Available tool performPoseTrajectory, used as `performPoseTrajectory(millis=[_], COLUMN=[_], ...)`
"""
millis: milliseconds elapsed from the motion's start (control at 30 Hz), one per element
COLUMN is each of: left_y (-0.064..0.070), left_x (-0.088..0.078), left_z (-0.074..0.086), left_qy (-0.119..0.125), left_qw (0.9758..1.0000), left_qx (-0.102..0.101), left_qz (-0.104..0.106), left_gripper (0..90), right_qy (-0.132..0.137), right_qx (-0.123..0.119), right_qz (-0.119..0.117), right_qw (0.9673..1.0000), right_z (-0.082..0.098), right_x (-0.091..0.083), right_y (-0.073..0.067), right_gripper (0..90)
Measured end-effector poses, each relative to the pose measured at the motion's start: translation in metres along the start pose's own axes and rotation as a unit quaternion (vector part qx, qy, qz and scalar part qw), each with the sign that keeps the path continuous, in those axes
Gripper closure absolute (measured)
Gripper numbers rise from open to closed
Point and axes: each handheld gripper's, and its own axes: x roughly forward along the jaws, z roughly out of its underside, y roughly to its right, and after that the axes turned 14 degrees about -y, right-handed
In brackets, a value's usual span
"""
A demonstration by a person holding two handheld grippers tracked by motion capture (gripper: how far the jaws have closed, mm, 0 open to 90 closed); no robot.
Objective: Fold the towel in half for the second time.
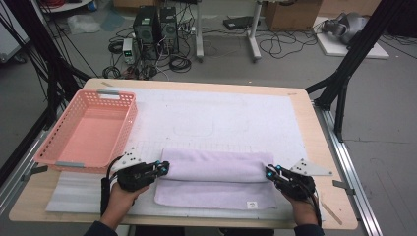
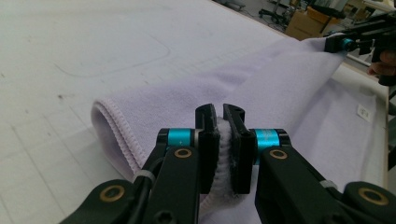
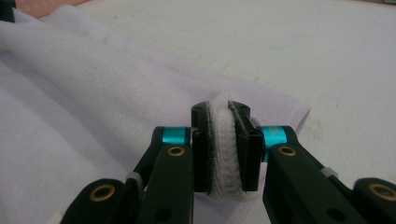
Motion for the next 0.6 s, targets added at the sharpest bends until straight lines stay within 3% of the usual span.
performPoseTrajectory(millis=[100,200,233,300,333,367,433,533,600], left_y=[0.006,0.013,0.013,0.013,0.013,0.014,0.016,0.019,0.017], left_x=[0.0,-0.002,-0.002,-0.003,-0.003,-0.004,-0.006,-0.014,-0.019], left_z=[0.005,0.013,0.013,0.019,0.019,0.021,0.023,0.023,0.022], left_qy=[-0.007,-0.017,-0.017,-0.033,-0.033,-0.037,-0.039,-0.024,-0.011], left_qw=[1.0,0.9998,0.9998,0.9985,0.9985,0.9978,0.9978,0.9983,0.9982], left_qx=[0.005,-0.009,-0.009,-0.045,-0.045,-0.056,-0.053,-0.05,-0.054], left_qz=[-0.001,-0.004,-0.004,0.0,0.0,-0.003,-0.011,-0.018,-0.022], left_gripper=[83.8,78.5,73.2,56.0,47.9,45.7,45.3,44.9,44.8], right_qy=[-0.007,-0.01,-0.01,-0.016,-0.021,-0.028,-0.027,-0.001,0.021], right_qx=[0.002,0.011,0.011,0.019,0.016,0.018,0.018,0.036,0.045], right_qz=[-0.002,-0.013,-0.013,-0.029,-0.031,-0.035,-0.044,-0.054,-0.058], right_qw=[1.0,0.9998,0.9998,0.9993,0.9992,0.9988,0.9985,0.9979,0.9971], right_z=[0.01,0.018,0.018,0.026,0.029,0.032,0.035,0.04,0.04], right_x=[-0.003,-0.008,-0.008,-0.017,-0.02,-0.023,-0.026,-0.042,-0.052], right_y=[-0.004,-0.008,-0.008,-0.009,-0.008,-0.008,-0.006,-0.003,-0.003], right_gripper=[77.8,73.7,73.7,72.6,72.6,72.6,72.3,61.6,60.6])
